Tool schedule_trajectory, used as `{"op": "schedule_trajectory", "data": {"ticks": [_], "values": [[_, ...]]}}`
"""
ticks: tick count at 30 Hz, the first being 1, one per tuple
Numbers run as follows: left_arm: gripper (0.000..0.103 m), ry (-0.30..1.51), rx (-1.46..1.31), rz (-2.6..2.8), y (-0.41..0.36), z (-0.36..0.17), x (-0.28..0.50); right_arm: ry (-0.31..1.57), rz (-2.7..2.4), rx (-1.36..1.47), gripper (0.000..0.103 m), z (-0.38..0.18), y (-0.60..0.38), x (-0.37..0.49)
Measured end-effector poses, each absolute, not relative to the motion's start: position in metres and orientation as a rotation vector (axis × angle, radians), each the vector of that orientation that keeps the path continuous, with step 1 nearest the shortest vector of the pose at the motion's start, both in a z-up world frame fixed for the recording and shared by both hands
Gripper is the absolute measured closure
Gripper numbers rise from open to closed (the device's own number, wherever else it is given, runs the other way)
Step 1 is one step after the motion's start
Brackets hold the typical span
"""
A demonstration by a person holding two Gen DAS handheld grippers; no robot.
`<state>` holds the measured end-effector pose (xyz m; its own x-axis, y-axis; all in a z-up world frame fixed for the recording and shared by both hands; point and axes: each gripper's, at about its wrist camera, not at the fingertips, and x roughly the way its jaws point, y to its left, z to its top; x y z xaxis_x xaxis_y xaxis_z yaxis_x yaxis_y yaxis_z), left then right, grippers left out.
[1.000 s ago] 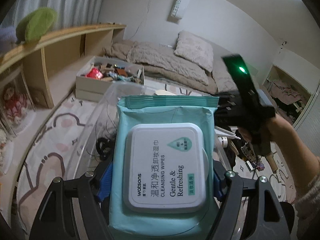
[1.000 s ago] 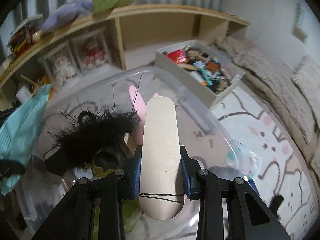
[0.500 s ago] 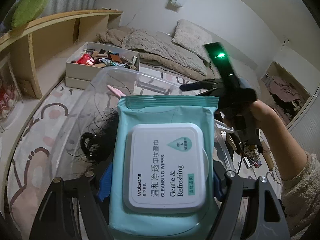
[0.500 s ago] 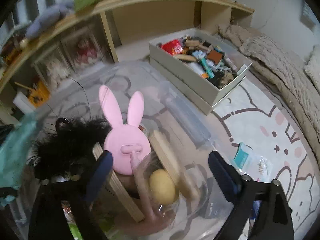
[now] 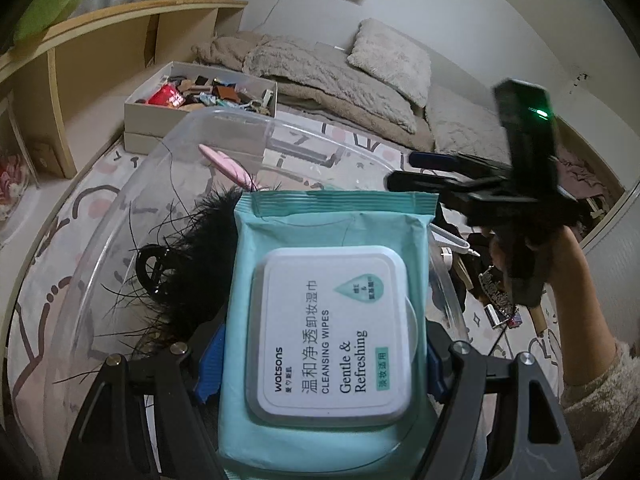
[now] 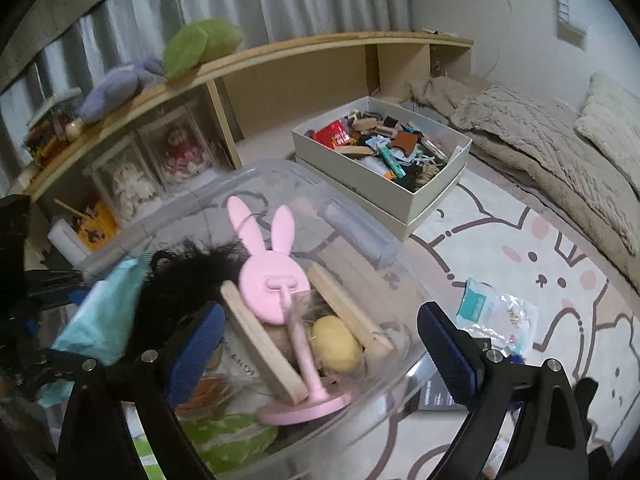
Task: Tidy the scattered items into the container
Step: 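Move left gripper holding the blue wipes pack over the container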
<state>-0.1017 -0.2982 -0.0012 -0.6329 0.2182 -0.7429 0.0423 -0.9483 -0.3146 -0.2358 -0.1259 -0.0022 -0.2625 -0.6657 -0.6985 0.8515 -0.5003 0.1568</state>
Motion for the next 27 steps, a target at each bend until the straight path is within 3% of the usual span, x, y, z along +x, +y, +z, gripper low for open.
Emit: {"op": "schedule_trajectory", "data": {"ticks": [8, 27], "values": [[0.026, -0.409, -1.473, 2.617, -0.288, -0.017, -0.127, 0.168, -1.919, 0.874, 0.006, 0.003, -0.097, -0.224], [0.026, -0.397, -1.825, 2.207, -0.265, -0.066, -0.167, 0.112, -1.909, 0.842, 0.005, 0.011, -0.074, -0.205]]}}
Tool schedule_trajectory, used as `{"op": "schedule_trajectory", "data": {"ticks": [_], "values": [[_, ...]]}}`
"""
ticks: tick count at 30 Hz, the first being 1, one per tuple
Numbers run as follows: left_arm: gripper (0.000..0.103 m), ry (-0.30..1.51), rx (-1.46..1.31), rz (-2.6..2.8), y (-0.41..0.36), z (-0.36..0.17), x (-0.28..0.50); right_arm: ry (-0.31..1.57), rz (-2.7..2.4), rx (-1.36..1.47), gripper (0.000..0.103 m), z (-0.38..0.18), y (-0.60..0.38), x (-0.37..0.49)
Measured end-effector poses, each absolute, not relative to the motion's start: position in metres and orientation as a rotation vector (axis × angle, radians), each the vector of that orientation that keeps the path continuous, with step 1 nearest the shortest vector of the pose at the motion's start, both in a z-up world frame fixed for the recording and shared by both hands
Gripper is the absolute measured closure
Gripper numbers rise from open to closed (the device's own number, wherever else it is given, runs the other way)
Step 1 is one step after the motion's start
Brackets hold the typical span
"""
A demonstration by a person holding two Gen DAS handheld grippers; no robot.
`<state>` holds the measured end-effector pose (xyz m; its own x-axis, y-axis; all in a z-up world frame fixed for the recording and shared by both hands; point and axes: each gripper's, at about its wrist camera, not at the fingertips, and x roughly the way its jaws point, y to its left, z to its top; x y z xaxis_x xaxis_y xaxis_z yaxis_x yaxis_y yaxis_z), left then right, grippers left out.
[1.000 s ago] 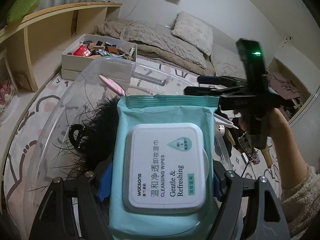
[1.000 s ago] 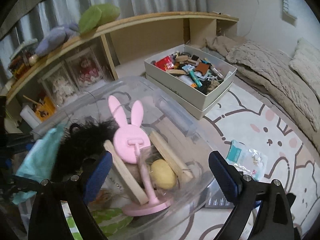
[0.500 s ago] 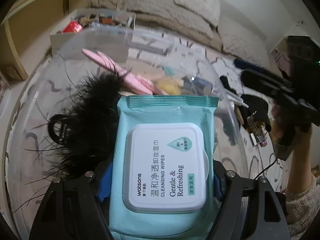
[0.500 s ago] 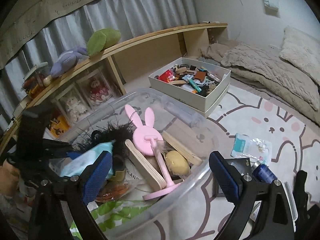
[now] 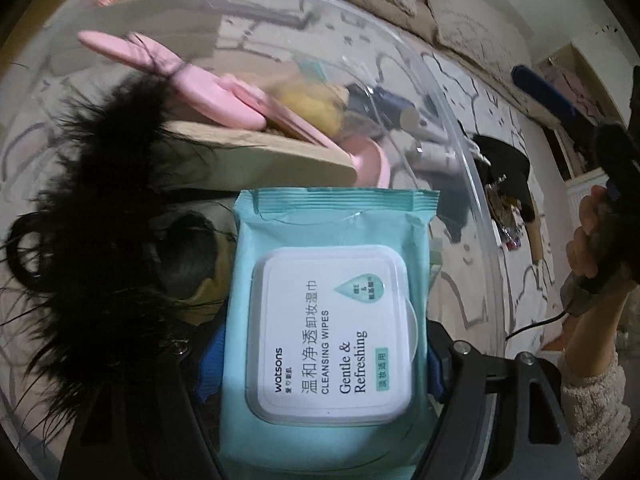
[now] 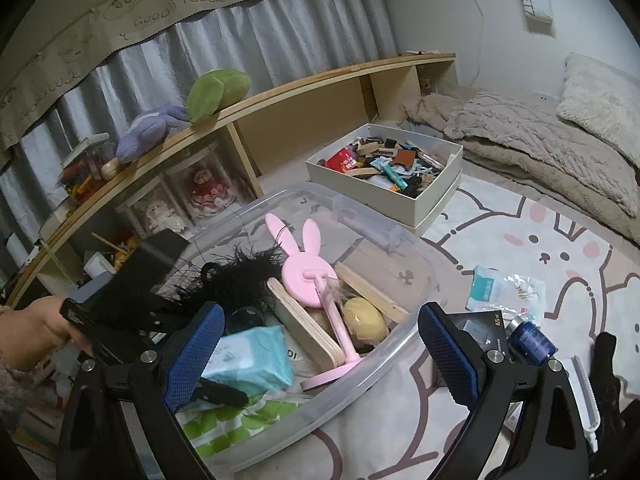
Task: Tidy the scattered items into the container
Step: 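Move left gripper holding the blue wipes pack over the container, then open left gripper to drop the blue wipes pack into the container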
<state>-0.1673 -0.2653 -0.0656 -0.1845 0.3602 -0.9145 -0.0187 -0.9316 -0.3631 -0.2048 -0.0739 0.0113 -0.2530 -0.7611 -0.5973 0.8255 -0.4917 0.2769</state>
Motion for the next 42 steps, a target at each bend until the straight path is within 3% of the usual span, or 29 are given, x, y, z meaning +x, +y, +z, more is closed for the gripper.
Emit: {"op": "schedule_trajectory", "data": {"ticks": [5, 7, 9, 42], "values": [[0.021, -0.410, -1.848, 2.192, -0.270, -0.067, -0.168, 0.097, -1.902, 0.829, 0.005, 0.016, -0.067, -0.199], [0.009, -0.361, -1.823, 2.239, -0.270, -0.065, -0.168, 0.093, -1.902, 0.823, 0.005, 0.019, -0.064, -0.196], [0.004, -0.321, -1.806, 2.286, -0.270, -0.058, -0.165, 0.090, -1.911, 0.823, 0.005, 0.021, -0.060, -0.195], [0.000, -0.067, -1.498, 2.638, -0.228, 0.016, -0.086, 0.148, -1.998, 0.785, 0.000, 0.025, -0.021, -0.138]]}}
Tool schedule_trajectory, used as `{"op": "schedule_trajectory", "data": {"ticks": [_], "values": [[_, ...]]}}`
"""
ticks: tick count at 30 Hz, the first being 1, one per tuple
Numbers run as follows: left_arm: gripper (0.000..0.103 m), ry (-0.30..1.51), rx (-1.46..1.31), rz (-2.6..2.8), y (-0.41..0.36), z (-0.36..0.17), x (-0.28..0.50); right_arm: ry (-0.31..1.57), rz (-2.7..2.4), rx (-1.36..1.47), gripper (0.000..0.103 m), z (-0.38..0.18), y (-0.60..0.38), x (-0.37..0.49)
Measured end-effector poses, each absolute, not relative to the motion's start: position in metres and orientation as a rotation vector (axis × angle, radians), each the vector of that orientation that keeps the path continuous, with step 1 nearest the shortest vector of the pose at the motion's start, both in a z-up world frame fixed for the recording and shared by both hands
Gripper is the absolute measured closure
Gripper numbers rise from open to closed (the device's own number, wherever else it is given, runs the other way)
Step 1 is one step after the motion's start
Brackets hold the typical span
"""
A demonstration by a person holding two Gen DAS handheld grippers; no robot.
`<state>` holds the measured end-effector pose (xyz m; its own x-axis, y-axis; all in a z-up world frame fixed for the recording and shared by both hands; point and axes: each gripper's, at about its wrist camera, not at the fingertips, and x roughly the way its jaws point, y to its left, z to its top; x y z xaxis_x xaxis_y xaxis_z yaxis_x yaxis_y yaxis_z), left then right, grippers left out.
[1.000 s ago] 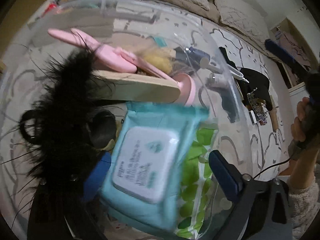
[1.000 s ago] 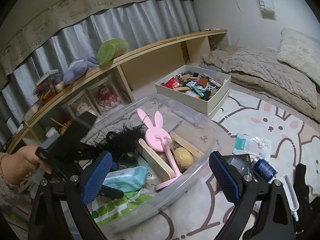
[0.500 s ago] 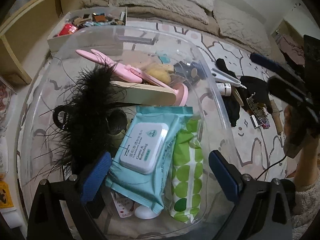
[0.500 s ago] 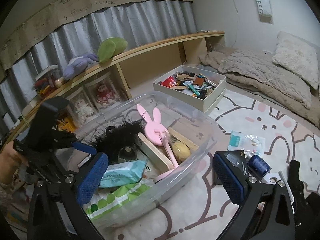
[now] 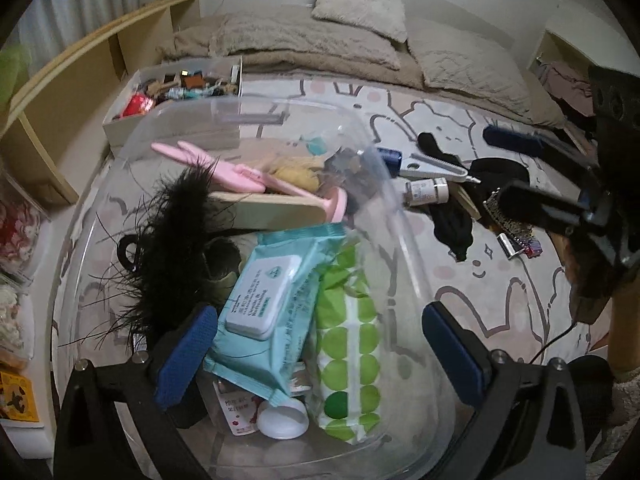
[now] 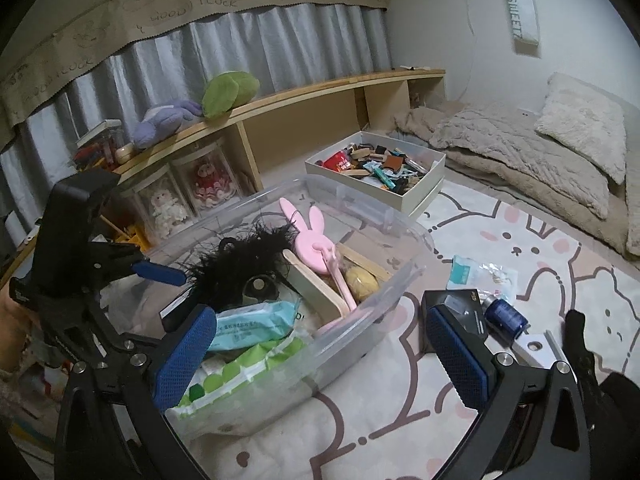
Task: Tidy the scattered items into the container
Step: 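Open left gripper to drop the blue wipes pack into the container, then move both grippers away from the container toward the items on the mattress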
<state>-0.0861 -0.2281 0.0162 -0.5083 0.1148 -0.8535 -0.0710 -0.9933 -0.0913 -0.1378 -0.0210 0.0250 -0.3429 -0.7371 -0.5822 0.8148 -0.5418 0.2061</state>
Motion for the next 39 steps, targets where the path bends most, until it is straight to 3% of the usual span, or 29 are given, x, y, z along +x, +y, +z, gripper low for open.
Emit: {"op": "schedule_trajectory", "data": {"ticks": [14, 39], "values": [[0.000, -0.066, -1.307, 2.721, -0.192, 0.038, -0.055, 0.042, -2.120, 0.731, 0.000, 0.035, 0.035, -0.096], [0.000, -0.048, -0.947, 2.875, -0.144, 0.052, -0.003, 0.135, -2.367, 0.629, 0.000, 0.034, 0.105, -0.031]]}}
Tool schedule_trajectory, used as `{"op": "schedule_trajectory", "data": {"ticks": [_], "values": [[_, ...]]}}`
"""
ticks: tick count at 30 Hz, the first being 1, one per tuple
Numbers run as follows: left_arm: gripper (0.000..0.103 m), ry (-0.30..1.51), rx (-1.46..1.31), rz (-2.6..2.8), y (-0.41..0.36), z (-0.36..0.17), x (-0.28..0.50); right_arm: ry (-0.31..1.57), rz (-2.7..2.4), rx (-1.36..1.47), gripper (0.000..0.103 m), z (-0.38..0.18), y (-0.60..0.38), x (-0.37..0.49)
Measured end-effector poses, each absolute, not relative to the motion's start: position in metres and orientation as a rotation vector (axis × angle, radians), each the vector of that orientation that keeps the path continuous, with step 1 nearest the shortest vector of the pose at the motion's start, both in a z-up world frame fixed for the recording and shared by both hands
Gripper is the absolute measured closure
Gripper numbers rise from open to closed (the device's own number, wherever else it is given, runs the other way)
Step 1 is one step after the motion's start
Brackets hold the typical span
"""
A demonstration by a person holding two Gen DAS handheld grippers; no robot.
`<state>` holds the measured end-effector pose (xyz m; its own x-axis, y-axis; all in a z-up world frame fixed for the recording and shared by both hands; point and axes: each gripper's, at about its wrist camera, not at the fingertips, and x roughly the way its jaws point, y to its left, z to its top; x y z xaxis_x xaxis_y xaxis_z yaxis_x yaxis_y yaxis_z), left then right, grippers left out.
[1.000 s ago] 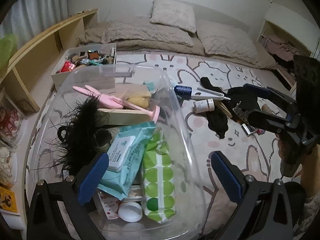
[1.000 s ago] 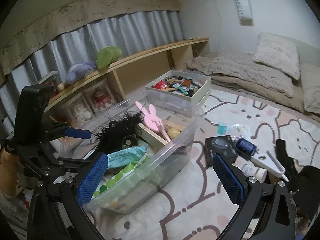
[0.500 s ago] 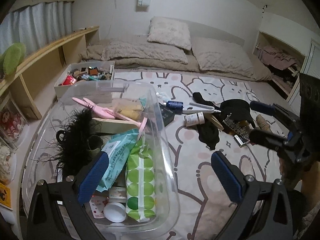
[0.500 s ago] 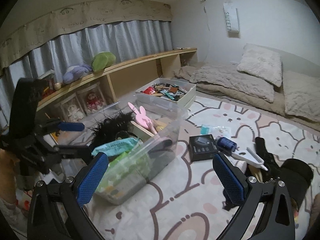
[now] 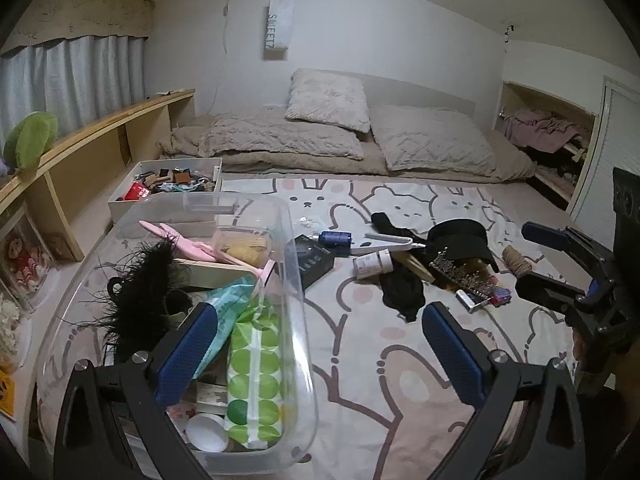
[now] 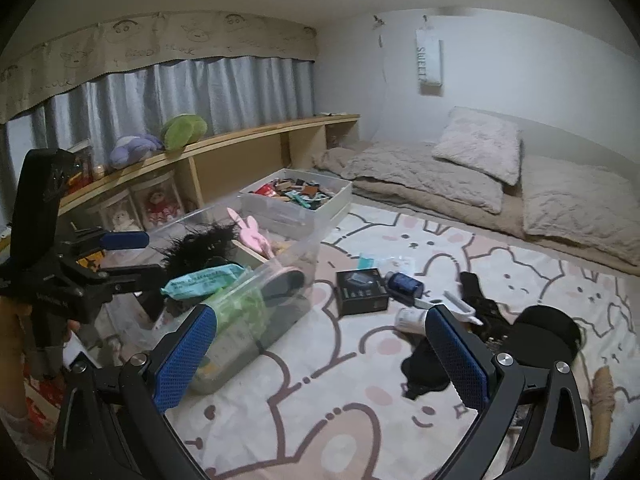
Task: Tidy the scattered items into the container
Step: 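Move both grippers away from the container toward the items on the mattress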
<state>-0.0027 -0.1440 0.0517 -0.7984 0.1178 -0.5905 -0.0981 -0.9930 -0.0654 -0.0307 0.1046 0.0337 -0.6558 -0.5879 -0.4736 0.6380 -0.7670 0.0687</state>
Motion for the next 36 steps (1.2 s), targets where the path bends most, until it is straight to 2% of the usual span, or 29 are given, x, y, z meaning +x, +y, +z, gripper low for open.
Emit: {"op": "schedule_trajectory", "data": {"ticks": [9, 26, 31, 36], "values": [[0.000, -0.085, -0.858, 2.863, -0.138, 0.052, 0.007, 0.101, -2.469, 0.589, 0.000, 0.041, 0.131, -0.017], [0.000, 0.028, -0.767, 2.840, -0.116, 0.054, 0.010, 0.011, -2.531, 0.577, 0.000, 0.049, 0.152, -0.005], [0.000, 0.053, -0.754, 2.806, -0.102, 0.051, 0.006, 0.033, -2.584, 0.558, 0.000, 0.052, 0.161, 0.002], [0.000, 0.065, -0.752, 2.764, -0.086, 0.041, 0.000, 0.157, -2.676, 0.574, 0.000, 0.041, 0.170, 0.003]]}}
